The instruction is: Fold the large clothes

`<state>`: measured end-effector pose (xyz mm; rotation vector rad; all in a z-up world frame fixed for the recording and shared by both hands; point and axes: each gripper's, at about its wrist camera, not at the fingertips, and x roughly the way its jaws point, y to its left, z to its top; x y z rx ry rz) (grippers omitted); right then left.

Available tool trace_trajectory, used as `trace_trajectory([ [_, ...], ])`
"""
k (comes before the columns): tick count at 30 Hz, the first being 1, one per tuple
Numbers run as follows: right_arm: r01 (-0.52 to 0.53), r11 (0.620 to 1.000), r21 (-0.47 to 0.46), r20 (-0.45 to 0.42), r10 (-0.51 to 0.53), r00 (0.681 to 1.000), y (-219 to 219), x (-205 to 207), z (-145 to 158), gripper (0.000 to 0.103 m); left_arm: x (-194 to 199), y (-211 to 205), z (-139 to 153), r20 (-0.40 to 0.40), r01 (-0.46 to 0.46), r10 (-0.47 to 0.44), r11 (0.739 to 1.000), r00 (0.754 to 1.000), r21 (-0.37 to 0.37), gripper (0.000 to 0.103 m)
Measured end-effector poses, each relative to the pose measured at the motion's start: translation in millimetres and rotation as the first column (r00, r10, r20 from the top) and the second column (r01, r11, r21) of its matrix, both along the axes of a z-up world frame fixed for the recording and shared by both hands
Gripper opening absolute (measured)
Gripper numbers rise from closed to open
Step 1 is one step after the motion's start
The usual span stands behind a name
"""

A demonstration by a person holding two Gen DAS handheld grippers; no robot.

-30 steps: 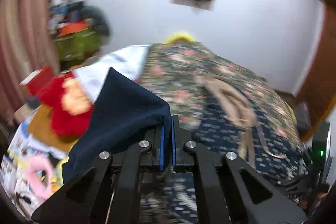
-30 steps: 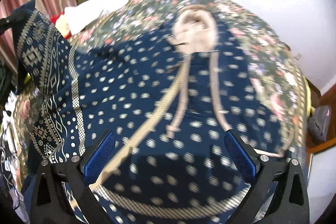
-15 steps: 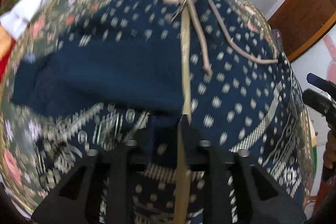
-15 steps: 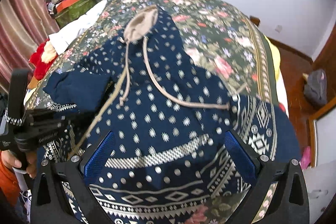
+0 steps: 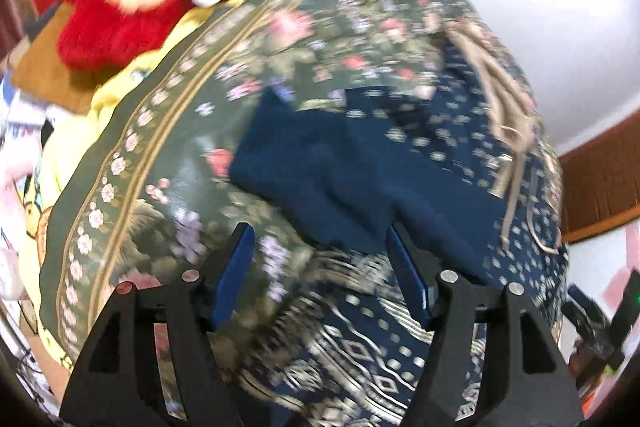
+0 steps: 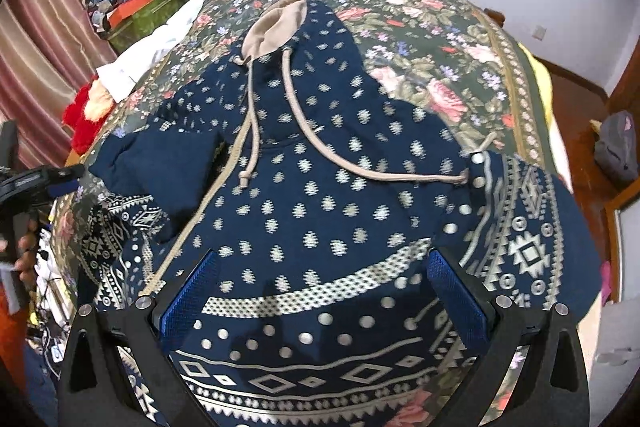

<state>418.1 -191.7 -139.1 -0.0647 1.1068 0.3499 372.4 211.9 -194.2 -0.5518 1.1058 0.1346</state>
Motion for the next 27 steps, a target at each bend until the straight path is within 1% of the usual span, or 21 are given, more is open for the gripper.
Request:
trace_trajectory([
  [2, -0.006, 1.000, -0.005, -0.001, 0.006, 1.000, 3.7, -0.4, -1.4, 0.103, 7.2, 12.1, -10.8, -0.014, -0.034, 0.033, 0.999, 0.999, -0.010, 0.063],
  [3, -0.010, 1.000, -0.007, 0.000, 0.010, 1.000, 4.7, -0.9, -1.7, 0.103, 10.9, 15.3, -18.6, -0.018, -0.042, 0.041, 0.999, 0.999, -0.028, 0.059],
  [4, -0.012, 1.000, -0.008, 0.001, 0.012, 1.000, 5.3, -1.5, -1.7, 0.103, 16.2, 17.5, -23.8, -0.012, -0.045, 0.044, 0.998, 0.999, -0.047, 0.056],
  [5, -0.012, 1.000, -0.008, 0.002, 0.012, 1.000, 5.6, -1.9, -1.4, 0.103, 20.2, 22.4, -24.3, -0.004, -0.048, 0.047, 0.997, 0.999, -0.057, 0.055],
  [7, -0.009, 1.000, -0.003, 0.003, 0.009, 1.000, 4.5, -2.7, -0.5, 0.103, 32.6, 21.7, -27.6, 0.009, -0.055, 0.055, 0.998, 0.998, -0.040, 0.053],
  [8, -0.005, 1.000, 0.000, 0.003, 0.005, 1.000, 3.3, -3.0, 0.0, 0.103, 36.8, 22.2, -27.5, 0.008, -0.050, 0.050, 0.999, 0.999, -0.017, 0.048],
  [10, 0.004, 1.000, 0.004, 0.003, -0.004, 1.000, -0.1, -4.0, 1.2, 0.103, 52.5, 20.1, -30.4, -0.031, -0.065, 0.067, 0.995, 0.997, 0.080, 0.019],
  [11, 0.008, 1.000, 0.005, 0.004, -0.008, 1.000, -2.3, -4.8, 2.2, 0.103, 59.0, 19.1, -31.2, -0.046, -0.070, 0.076, 0.991, 0.996, 0.116, 0.012],
  [12, 0.011, 1.000, 0.005, 0.007, -0.011, 1.000, -4.6, -5.8, 3.4, 0.103, 64.0, 15.9, -28.6, -0.050, -0.063, 0.071, 0.988, 0.996, 0.142, 0.008],
  [13, 0.014, 1.000, 0.004, 0.014, -0.014, 1.000, -7.7, -7.5, 5.3, 0.103, 66.6, 13.0, -24.8, -0.045, -0.054, 0.062, 0.985, 0.997, 0.163, 0.007],
  [14, 0.016, 1.000, 0.002, 0.019, -0.016, 1.000, -10.2, -8.3, 6.7, 0.103, 68.8, 6.8, -15.9, -0.030, -0.038, 0.045, 0.979, 0.999, 0.201, 0.007],
  [15, 0.020, 1.000, -0.001, 0.026, -0.020, 0.999, -13.2, -9.5, 8.4, 0.103, 70.4, -3.1, -1.9, -0.002, -0.014, 0.015, 0.971, 1.000, 0.241, 0.007],
  [16, 0.025, 1.000, -0.006, 0.037, -0.025, 0.999, -17.5, -11.2, 11.0, 0.103, 70.8, -11.7, 9.9, 0.025, 0.006, -0.013, 0.966, 1.000, 0.260, 0.007],
  [17, 0.028, 1.000, -0.008, 0.044, -0.028, 0.999, -20.2, -12.3, 12.7, 0.103, 70.0, -26.3, 30.6, 0.073, 0.038, -0.060, 0.960, 0.995, 0.277, 0.006],
  [18, 0.031, 0.999, -0.008, 0.052, -0.031, 0.998, -23.7, -13.4, 14.7, 0.103, 69.2, -37.4, 45.3, 0.107, 0.061, -0.095, 0.956, 0.990, 0.288, 0.006],
  [20, 0.038, 0.999, 0.005, 0.067, -0.039, 0.997, -30.9, -15.7, 19.2, 0.103, 68.4, -72.1, 85.8, 0.177, 0.125, -0.197, 0.928, 0.964, 0.351, 0.006],
  [22, 0.044, 0.999, 0.027, 0.070, -0.046, 0.997, -37.8, -18.6, 23.4, 0.103, 70.5, -101.5, 113.7, 0.224, 0.171, -0.271, 0.907, 0.936, 0.385, 0.006],
  [23, 0.044, 0.998, 0.040, 0.073, -0.047, 0.996, -41.1, -21.1, 25.5, 0.103, 71.0, -123.9, 132.9, 0.257, 0.205, -0.321, 0.896, 0.911, 0.393, 0.006],
  [26, 0.051, 0.997, 0.064, 0.097, -0.057, 0.994, -52.6, -29.0, 33.9, 0.103, 70.0, -172.9, 165.7, 0.311, 0.286, -0.416, 0.877, 0.855, 0.386, 0.006],
  [27, 0.053, 0.996, 0.067, 0.102, -0.060, 0.993, -55.5, -30.9, 36.1, 0.103, 69.0, -194.2, 175.0, 0.329, 0.324, -0.450, 0.869, 0.830, 0.373, 0.006],
])
